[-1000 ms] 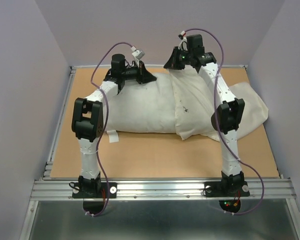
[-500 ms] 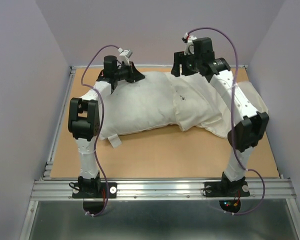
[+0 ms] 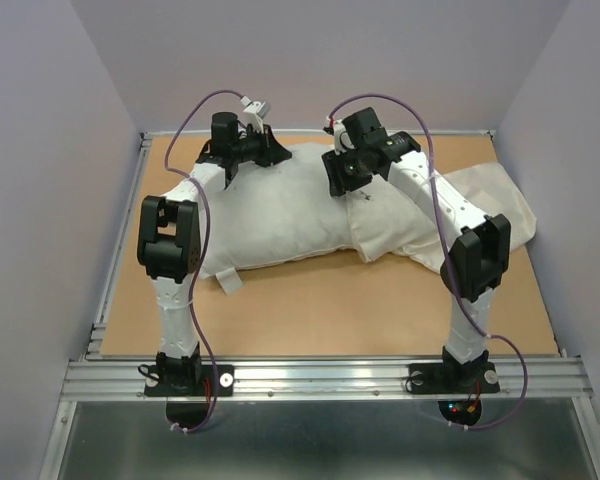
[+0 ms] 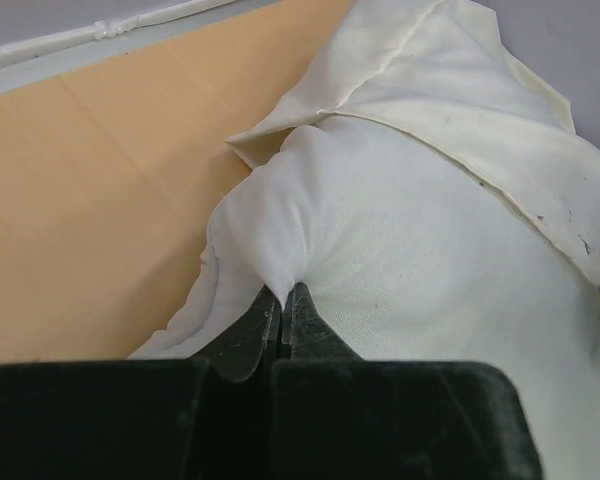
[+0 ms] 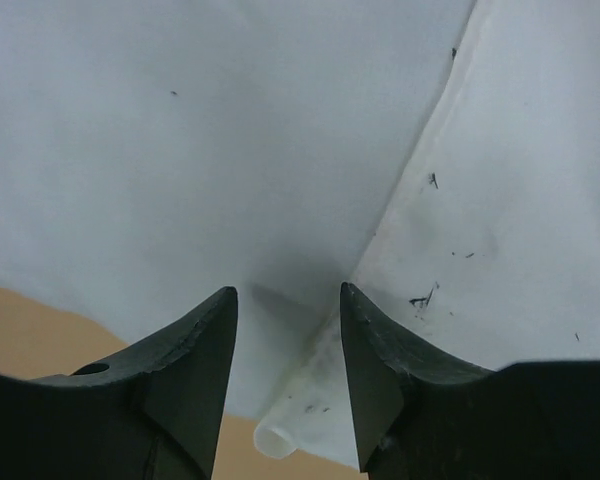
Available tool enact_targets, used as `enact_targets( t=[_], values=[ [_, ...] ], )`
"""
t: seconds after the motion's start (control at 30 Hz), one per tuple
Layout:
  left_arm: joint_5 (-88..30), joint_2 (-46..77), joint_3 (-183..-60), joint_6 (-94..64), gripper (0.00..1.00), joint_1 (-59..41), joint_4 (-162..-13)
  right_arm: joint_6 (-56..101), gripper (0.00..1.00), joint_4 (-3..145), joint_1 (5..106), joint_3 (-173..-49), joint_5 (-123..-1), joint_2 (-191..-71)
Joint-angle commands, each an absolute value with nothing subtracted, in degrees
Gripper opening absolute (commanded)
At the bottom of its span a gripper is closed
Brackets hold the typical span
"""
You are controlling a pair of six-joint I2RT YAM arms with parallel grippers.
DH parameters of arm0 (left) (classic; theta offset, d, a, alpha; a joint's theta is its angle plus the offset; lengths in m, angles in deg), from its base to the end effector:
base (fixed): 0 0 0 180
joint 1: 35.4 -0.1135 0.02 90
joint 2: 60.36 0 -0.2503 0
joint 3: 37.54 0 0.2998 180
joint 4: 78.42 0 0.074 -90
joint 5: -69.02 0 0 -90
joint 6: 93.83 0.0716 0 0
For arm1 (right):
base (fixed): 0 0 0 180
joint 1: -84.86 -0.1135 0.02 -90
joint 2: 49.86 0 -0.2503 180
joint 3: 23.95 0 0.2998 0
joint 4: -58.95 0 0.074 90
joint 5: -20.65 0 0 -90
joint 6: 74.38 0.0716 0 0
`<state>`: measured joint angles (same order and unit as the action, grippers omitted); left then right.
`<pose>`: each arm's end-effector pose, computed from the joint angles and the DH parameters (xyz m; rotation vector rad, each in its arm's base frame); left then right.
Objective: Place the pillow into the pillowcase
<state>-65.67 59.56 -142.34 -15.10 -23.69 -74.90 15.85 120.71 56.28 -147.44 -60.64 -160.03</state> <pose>0.5348 -0.1623 0.2271 0.5842 1.7205 -0.9738 0.4287 0.2459 0.3092 -0.6671 2.3526 0.4110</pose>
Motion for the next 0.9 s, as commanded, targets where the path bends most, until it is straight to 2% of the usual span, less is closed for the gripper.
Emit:
enact_targets(
  t=[0.0,0.43,0.7,0.87],
  values=[
    [-66.16,53.72,-141.73,-13.59,0.0,-22.57,-72.65,14.39,0.52,121.91,56.39,-148.17,-65.48,-161.12],
    [-66.34,53.72,-141.02,-13.59,0.0,-22.21,-70.9,13.87,0.44,122.08,56.38,-150.82,-76.99,-162.8],
    [-66.6,54.69,-142.34,-13.85,0.0,-22.21,-71.07,13.16,0.36,123.05,56.38,-153.44,-79.1,-166.22],
    [-66.95,54.95,-142.51,-13.85,0.0,-22.13,-70.98,12.55,0.39,125.95,56.39,-157.4,-82.26,-166.23]
  ],
)
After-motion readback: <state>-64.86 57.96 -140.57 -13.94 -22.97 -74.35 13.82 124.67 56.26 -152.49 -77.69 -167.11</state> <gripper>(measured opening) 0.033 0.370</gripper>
